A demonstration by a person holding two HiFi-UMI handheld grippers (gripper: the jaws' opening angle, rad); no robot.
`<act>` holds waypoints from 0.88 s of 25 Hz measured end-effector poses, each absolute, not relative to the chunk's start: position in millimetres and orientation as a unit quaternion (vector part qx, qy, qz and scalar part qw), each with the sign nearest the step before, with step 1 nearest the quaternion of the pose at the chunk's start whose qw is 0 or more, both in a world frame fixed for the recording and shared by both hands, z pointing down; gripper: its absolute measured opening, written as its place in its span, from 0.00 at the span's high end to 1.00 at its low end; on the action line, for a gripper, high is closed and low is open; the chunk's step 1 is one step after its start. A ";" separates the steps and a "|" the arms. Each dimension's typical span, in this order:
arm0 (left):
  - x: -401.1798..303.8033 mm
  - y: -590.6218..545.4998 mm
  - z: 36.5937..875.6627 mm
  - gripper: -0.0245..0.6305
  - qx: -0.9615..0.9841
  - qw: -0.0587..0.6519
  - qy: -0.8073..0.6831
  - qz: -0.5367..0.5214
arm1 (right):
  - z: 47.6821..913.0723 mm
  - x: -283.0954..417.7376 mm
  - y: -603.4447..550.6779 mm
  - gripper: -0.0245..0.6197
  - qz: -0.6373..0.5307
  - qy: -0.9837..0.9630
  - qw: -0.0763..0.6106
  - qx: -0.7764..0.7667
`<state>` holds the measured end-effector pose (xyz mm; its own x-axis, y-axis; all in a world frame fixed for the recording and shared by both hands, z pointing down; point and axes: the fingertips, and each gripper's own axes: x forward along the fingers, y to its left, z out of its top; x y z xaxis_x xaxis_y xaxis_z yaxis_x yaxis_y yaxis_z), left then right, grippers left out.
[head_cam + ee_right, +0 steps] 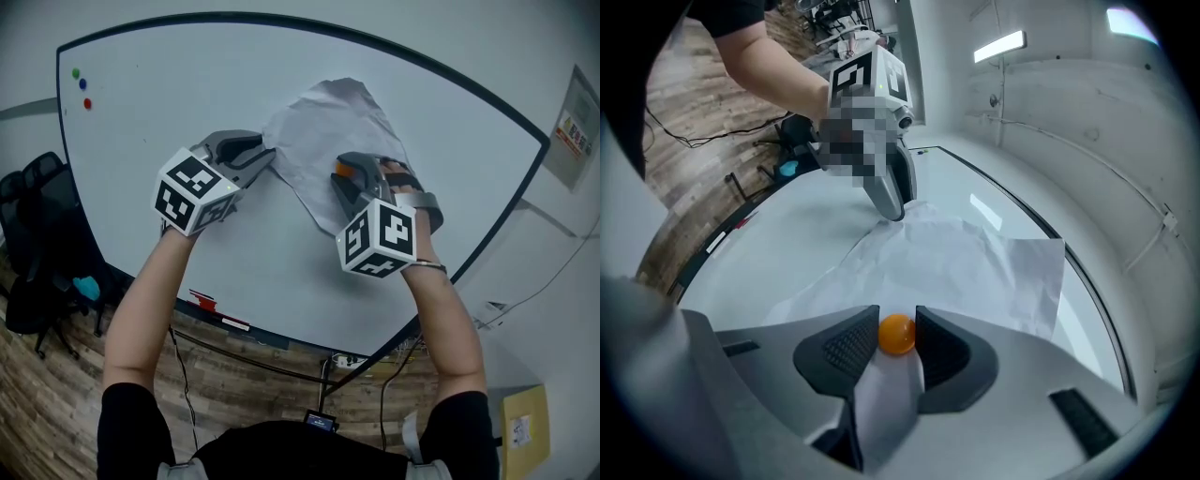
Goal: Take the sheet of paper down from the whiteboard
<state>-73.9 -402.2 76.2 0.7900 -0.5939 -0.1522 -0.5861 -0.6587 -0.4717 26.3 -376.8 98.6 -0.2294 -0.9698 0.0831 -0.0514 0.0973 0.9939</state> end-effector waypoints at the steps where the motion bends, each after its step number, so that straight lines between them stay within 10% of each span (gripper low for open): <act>1: -73.7 -402.3 76.3 0.80 -0.911 0.257 0.323 -0.008 | 98.4 25.7 -377.0 0.76 -0.515 -0.592 0.445 0.432; 22: -69.9 -398.2 78.9 0.94 -0.912 0.255 0.320 -0.007 | 85.7 5.1 -350.9 0.77 -0.534 -0.618 0.400 0.416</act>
<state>-69.9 -398.2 78.9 0.7952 -0.5873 -0.1506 -0.5801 -0.6648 -0.4707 5.1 -350.9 85.7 -0.3340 -0.9412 0.0506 -0.0858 0.0838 0.9928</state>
